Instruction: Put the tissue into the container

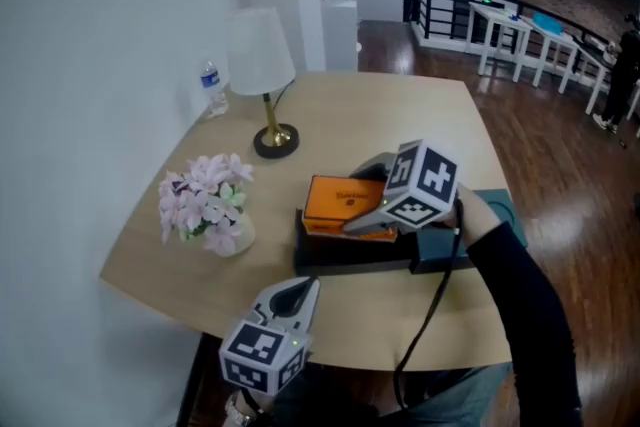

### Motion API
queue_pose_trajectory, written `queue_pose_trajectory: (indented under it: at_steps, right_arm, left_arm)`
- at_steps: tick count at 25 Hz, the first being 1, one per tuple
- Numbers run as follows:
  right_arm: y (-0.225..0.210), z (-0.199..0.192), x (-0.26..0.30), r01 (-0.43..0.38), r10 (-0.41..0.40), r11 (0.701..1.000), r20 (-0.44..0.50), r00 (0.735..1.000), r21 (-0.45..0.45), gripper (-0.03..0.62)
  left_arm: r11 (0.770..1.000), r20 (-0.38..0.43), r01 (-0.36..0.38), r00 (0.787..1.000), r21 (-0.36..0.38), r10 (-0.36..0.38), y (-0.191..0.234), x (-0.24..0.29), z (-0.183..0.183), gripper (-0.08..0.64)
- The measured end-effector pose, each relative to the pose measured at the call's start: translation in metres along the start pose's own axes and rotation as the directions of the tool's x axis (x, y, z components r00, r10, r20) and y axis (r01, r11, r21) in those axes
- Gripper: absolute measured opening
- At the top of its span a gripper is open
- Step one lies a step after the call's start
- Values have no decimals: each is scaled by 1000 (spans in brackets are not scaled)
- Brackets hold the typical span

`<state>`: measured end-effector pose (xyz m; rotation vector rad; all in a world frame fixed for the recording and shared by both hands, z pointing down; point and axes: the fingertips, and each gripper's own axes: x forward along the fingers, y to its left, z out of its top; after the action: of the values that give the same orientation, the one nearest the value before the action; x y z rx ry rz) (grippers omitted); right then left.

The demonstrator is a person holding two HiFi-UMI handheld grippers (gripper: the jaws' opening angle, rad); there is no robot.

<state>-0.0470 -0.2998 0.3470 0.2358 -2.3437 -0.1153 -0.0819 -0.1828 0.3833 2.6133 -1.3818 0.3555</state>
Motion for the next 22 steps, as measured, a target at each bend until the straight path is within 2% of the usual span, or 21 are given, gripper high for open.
queue_pose_trajectory:
  at_steps: [6, 10, 13, 16, 18, 22]
  right_arm:
    - [22, -21, 16, -111, 109, 993, -34, 993, -42, 399]
    - [27, -26, 29, -141, 138, 986, -38, 990, -89, 405]
    - [29, -30, 37, -142, 141, 987, -26, 990, -80, 423]
    - [22, -27, 37, -118, 119, 992, 12, 993, -35, 437]
    - [13, -17, 29, -84, 84, 996, 70, 994, -4, 474]
    - [2, 15, -12, 42, -46, 999, 196, 980, 24, 474]
  left_arm:
    - [1000, -23, 0, 1000, 7, 0, -6, 2, -7, 0]
    - [1000, -33, 4, 999, 6, -4, -7, 5, -11, 0]
    - [1000, -40, 13, 999, 10, -12, -9, 6, -13, 0]
    - [1000, -45, 15, 999, 12, -14, -9, 8, -14, 0]
    - [1000, -43, 15, 999, 12, -15, -9, 9, -14, 0]
    - [999, -26, 35, 999, 22, -34, -16, 11, -10, 0]
